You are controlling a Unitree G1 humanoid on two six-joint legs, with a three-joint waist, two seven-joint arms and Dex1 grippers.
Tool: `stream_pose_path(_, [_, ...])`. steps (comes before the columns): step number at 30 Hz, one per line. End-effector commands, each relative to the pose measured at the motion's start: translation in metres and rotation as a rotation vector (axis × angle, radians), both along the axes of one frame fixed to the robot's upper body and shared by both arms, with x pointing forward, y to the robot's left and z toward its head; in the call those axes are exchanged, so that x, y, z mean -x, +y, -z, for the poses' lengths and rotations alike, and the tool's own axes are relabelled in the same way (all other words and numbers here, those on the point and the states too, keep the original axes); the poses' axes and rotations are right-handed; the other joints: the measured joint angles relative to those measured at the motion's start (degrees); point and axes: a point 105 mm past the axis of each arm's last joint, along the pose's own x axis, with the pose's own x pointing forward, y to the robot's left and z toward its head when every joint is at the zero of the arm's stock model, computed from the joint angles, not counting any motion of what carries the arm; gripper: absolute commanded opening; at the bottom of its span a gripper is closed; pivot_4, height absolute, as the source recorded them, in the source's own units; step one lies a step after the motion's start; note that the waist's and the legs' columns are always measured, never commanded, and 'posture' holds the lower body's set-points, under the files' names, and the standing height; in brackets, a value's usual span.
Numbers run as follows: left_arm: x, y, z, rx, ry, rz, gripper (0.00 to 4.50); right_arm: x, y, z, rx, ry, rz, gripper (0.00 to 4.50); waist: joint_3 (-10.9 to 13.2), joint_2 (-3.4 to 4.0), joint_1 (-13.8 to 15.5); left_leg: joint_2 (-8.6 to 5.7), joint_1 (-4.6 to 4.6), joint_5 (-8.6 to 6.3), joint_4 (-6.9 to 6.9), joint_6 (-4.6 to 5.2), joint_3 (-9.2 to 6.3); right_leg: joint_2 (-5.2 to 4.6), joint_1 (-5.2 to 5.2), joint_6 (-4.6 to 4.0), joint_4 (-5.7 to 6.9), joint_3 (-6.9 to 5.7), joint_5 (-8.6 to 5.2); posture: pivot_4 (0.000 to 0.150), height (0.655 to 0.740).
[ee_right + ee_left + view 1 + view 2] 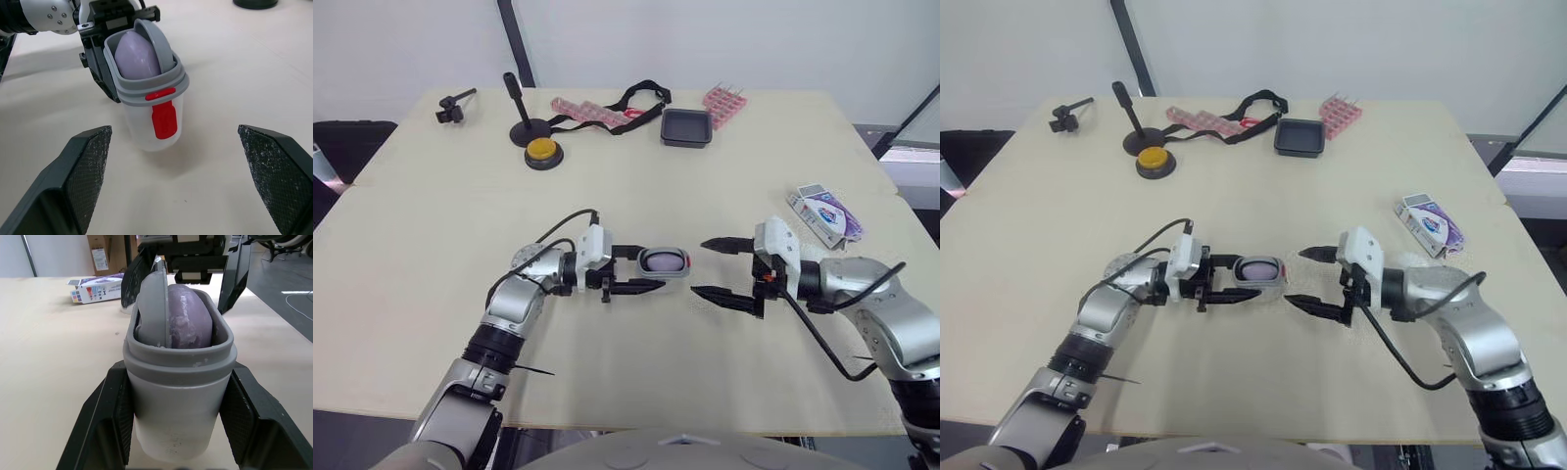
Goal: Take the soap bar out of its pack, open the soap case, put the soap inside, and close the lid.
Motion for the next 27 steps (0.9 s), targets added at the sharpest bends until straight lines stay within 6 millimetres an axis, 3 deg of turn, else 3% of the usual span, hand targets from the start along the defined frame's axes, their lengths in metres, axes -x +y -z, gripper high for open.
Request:
stream_pose_path(1, [-0.004, 0.000, -0.008, 0.021, -0.041, 0.000, 1.90, -0.004, -0.029, -0.019, -0.070, -0.121, 0.157, 4.45, 0.0, 0.00, 0.1, -0.01, -0.01, -0.03, 0.00, 0.05, 0.00, 0.00, 0.00, 0.00, -0.01, 0.00, 0.00, 0.150, 0.7291])
stream_pose_path(5, [-0.004, -0.001, -0.004, 0.005, -0.051, 0.004, 1.90, 0.005, -0.068, -0.017, -0.094, -0.124, 0.328, 4.45, 0.0, 0.01, 0.2, -0.07, -0.07, -0.11, 0.04, 0.18, 0.01, -0.05, 0.00, 0.00, -0.10, 0.00, 0.00, 0.150, 0.7291])
stream_pose_path(8, [-0.005, -0.004, -0.005, 0.008, -0.050, 0.004, 1.90, 0.025, -0.109, -0.008, -0.033, -0.112, 0.458, 4.45, 0.0, 0.02, 0.5, -0.09, -0.09, -0.15, 0.04, 0.26, 0.01, -0.12, 0.01, 0.00, -0.14, -0.02, -0.01, 0.150, 0.7291])
stream_pose_path(10, [-0.006, -0.005, -0.005, 0.003, -0.056, 0.002, 1.90, 0.044, -0.149, -0.004, -0.003, -0.086, 0.609, 4.45, 0.0, 0.04, 0.6, -0.10, -0.08, -0.18, 0.04, 0.31, 0.02, -0.19, 0.03, -0.01, -0.20, 0.00, -0.01, 0.150, 0.7291])
stream_pose_path(16, [-0.004, -0.007, -0.006, 0.003, -0.063, 0.012, 1.90, 0.090, -0.217, 0.017, 0.093, 0.019, 0.840, 4.45, 0.0, 0.06, -0.2, -0.16, -0.04, -0.26, 0.10, 0.43, 0.10, -0.36, 0.07, -0.02, -0.29, -0.01, -0.03, 0.150, 0.7291])
stream_pose_path(21, [0.000, -0.009, -0.008, 0.005, -0.061, 0.032, 1.90, 0.103, -0.236, 0.026, 0.146, 0.109, 0.861, 4.45, -0.1, 0.15, -1.3, -0.17, -0.02, -0.27, 0.09, 0.46, 0.13, -0.36, 0.06, -0.02, -0.31, -0.04, -0.03, 0.150, 0.7291])
stream_pose_path(27, [0.002, -0.010, -0.009, 0.016, -0.058, 0.035, 1.90, 0.091, -0.253, 0.016, 0.294, 0.141, 0.795, 4.45, -0.2, 0.35, -1.4, -0.20, -0.01, -0.29, 0.11, 0.51, 0.15, -0.37, 0.09, -0.01, -0.32, -0.04, -0.03, 0.150, 0.7291])
